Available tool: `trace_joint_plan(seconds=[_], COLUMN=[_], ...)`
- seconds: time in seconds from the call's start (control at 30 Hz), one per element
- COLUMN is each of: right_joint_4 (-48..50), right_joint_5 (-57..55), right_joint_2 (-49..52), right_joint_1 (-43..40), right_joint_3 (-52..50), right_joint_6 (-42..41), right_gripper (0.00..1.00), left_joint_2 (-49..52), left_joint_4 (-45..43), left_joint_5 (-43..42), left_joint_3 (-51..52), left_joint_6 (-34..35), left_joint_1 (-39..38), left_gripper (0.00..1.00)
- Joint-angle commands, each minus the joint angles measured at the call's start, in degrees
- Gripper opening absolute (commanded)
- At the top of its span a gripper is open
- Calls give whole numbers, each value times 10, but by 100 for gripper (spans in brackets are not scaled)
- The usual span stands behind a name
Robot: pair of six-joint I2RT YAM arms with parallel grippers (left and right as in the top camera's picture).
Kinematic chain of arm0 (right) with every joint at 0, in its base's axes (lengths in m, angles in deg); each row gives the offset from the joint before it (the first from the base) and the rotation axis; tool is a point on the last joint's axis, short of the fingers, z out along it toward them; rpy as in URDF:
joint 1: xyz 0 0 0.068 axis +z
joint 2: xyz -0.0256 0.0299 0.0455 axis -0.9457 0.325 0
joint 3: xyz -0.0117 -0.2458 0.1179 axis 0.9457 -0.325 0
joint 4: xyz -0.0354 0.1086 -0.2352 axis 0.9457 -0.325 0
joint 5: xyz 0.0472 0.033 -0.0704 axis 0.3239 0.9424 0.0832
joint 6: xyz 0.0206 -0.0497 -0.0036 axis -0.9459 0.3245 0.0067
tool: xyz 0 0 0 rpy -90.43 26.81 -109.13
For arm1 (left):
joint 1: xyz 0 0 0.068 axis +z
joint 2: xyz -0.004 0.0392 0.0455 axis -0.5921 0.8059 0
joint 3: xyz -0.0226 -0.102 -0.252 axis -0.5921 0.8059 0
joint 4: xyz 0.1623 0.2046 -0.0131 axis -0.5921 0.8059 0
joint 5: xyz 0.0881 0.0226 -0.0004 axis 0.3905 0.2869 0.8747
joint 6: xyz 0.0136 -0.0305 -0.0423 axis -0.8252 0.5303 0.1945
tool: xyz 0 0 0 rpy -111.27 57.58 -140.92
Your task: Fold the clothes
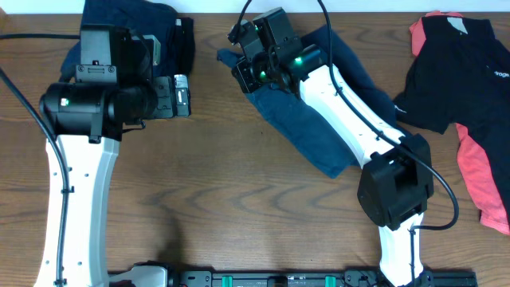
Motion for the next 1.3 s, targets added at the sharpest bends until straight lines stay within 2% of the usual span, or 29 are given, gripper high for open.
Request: trace_joint_plan(seconds=[0.0, 0.23, 0.33, 0.43, 0.53, 0.83, 0.9, 1.07, 1.27], right_joint_4=[0, -42, -92, -157, -210, -237, -245, -263, -273], right_joint_5=[58, 99, 115, 129, 124, 46, 44, 44, 42], right_joint_2=[-10, -14, -14, -16, -25, -66, -68, -68, -68], right_joint_1=[-9, -30, -34, -34, -41, -155, -187, -254, -282], right_joint_3=[4, 4, 4, 4, 4, 4, 4, 4, 4], right_joint_6=[-5, 19, 65, 116, 132, 80, 77, 76, 76], right_gripper=[1, 1, 27, 39, 53, 57, 61, 61, 61], left_joint_2=[25, 102, 133, 155, 169, 237, 259, 320, 385], left_joint_4=[2, -5, -19, -34, -44, -67, -79, -121, -169], left_joint_5=[-18, -18, -17, -17, -18, -37, -46, -80, -84], left_joint_3=[5, 14, 14, 14, 14, 14, 14, 14, 14], left_joint_6=[-11, -23, -23, -23, -23, -23, -23, -22, -23], left_joint_1=[2, 2, 2, 2, 2, 2, 2, 2, 2], left_gripper=[99, 99, 98, 98, 98, 98, 98, 98, 98])
